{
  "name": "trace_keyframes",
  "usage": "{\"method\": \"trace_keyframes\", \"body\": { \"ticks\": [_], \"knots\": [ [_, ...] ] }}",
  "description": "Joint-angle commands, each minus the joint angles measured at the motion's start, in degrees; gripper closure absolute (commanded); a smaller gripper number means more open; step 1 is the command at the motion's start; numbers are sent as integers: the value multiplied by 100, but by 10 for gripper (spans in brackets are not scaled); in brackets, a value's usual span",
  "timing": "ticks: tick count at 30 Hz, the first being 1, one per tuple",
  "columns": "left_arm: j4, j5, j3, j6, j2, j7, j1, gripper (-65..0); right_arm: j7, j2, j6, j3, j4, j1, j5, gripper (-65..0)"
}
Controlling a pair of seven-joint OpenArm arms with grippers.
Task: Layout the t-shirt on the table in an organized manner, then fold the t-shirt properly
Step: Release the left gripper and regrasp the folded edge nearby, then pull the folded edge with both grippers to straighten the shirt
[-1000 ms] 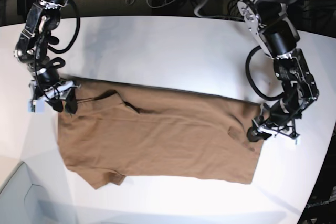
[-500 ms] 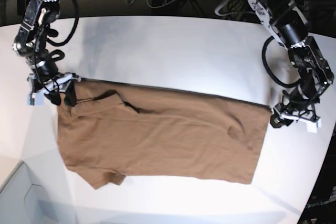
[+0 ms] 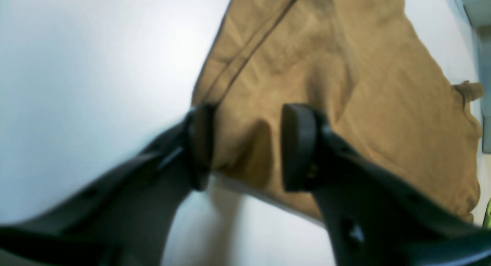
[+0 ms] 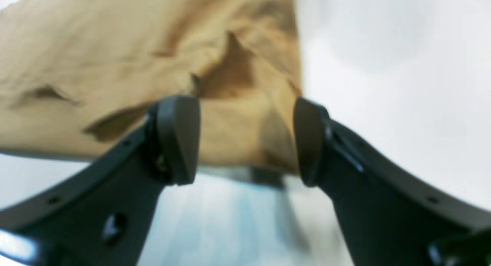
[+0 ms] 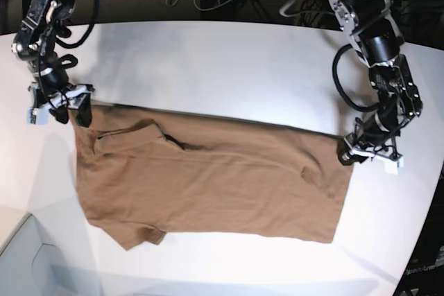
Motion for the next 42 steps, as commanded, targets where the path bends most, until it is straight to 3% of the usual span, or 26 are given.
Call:
{"method": "trace_keyframes", "body": {
  "ticks": [1,5,16,22,28,37,42],
  "knots": [
    [51,-31,9,-12,-50,-5,-97,-192,147,70,7,19,83,68,85,-391],
    [51,-31,9,-12,-50,-5,-105,0,147,70,7,80,-225,85,85,-392],
    [148,-84,9,-29,-59,109,97,-1,156,308,7,80,-954,226,85,-381],
    [376,-84,-35,-56,-59,549,352,-1,156,308,25,72,-963,-3,85,-206],
    [1062,-84,-35,-65,-33,566,967,-1,156,308,25,89,-928,-398,103,0],
    [2310,-93,-44,-65,11,575,1952,-1,165,255,42,203,-295,-1110,129,0],
    [2987,-93,-44,-65,11,575,2506,-1,165,-123,42,494,602,-1603,129,0]
  ]
}}
